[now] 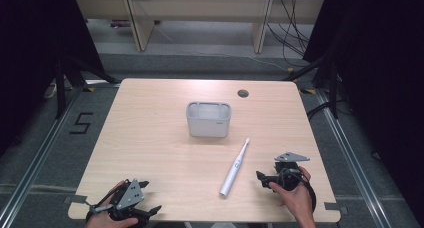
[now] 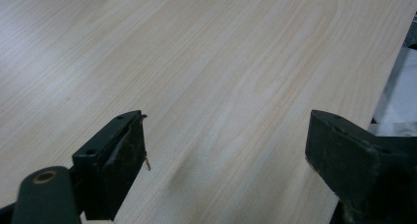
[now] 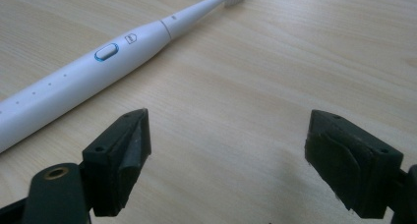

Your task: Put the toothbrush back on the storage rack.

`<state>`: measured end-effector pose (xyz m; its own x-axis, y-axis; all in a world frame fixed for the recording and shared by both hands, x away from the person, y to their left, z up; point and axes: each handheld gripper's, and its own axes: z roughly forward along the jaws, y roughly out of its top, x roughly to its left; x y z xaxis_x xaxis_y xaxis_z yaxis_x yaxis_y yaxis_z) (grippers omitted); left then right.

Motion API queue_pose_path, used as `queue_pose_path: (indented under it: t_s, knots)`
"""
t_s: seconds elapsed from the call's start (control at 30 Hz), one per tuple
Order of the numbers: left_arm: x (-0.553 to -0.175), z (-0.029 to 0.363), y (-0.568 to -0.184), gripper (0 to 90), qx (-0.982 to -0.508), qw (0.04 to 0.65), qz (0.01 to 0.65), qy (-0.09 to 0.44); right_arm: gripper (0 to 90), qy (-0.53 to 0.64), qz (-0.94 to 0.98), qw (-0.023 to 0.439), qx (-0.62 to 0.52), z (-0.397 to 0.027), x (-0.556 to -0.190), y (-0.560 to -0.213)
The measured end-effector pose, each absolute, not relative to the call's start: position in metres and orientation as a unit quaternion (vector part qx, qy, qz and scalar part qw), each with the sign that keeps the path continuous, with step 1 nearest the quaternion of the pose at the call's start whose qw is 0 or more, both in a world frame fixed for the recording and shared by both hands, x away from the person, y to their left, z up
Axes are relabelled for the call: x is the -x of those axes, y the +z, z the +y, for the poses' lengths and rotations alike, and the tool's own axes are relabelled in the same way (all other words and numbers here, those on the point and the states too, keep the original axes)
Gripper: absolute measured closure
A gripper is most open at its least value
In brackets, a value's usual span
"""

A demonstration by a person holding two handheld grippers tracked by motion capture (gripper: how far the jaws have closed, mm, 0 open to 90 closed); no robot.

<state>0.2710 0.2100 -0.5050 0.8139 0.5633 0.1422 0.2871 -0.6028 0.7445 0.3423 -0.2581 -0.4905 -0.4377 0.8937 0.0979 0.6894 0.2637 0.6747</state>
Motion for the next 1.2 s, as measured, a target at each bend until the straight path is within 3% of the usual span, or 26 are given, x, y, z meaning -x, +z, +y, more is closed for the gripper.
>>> queue_pose_path:
  t_s: [0.13,0.23,0.4,0.43,0.53,0.57,0.6,0.7,0.77,0.87,1.2]
  knots:
    - [-0.271,0.21,-0.504,14.8,-0.878,0.371,0.24,0.183,19.1,0.33,0.785,0.153,-0.501,-0.258,-0.343,-0.489]
    - [-0.272,0.21,-0.506,14.8,-0.874,0.375,0.243,0.188,19.0,0.342,0.782,0.18,-0.489,-0.256,-0.343,-0.488]
    - [-0.272,0.21,-0.506,14.8,-0.875,0.375,0.243,0.188,19.4,0.366,0.774,0.174,-0.486,-0.248,-0.34,-0.483]
    - [-0.272,0.21,-0.506,14.8,-0.875,0.375,0.243,0.188,20.3,0.365,0.782,0.198,-0.465,-0.25,-0.342,-0.481]
    - [-0.272,0.211,-0.504,14.8,-0.881,0.365,0.238,0.182,23.6,0.374,0.777,0.182,-0.474,-0.244,-0.339,-0.479]
    - [-0.272,0.21,-0.505,14.8,-0.878,0.37,0.242,0.182,26.4,0.375,0.782,0.202,-0.454,-0.243,-0.34,-0.477]
    - [-0.272,0.21,-0.505,14.8,-0.878,0.37,0.242,0.182,26.4,0.375,0.782,0.202,-0.454,-0.243,-0.34,-0.477]
    - [-0.271,0.21,-0.505,14.8,-0.879,0.37,0.241,0.181,38.0,0.381,0.789,0.177,-0.448,-0.235,-0.336,-0.473]
    - [-0.272,0.211,-0.506,14.8,-0.879,0.369,0.239,0.184,42.7,0.385,0.793,0.185,-0.434,-0.232,-0.336,-0.474]
    - [-0.271,0.21,-0.505,14.8,-0.879,0.37,0.241,0.181,47.1,0.386,0.799,0.164,-0.431,-0.225,-0.334,-0.472]
    - [-0.272,0.21,-0.507,14.8,-0.876,0.376,0.241,0.182,59.8,0.388,0.818,0.169,-0.39,-0.212,-0.333,-0.469]
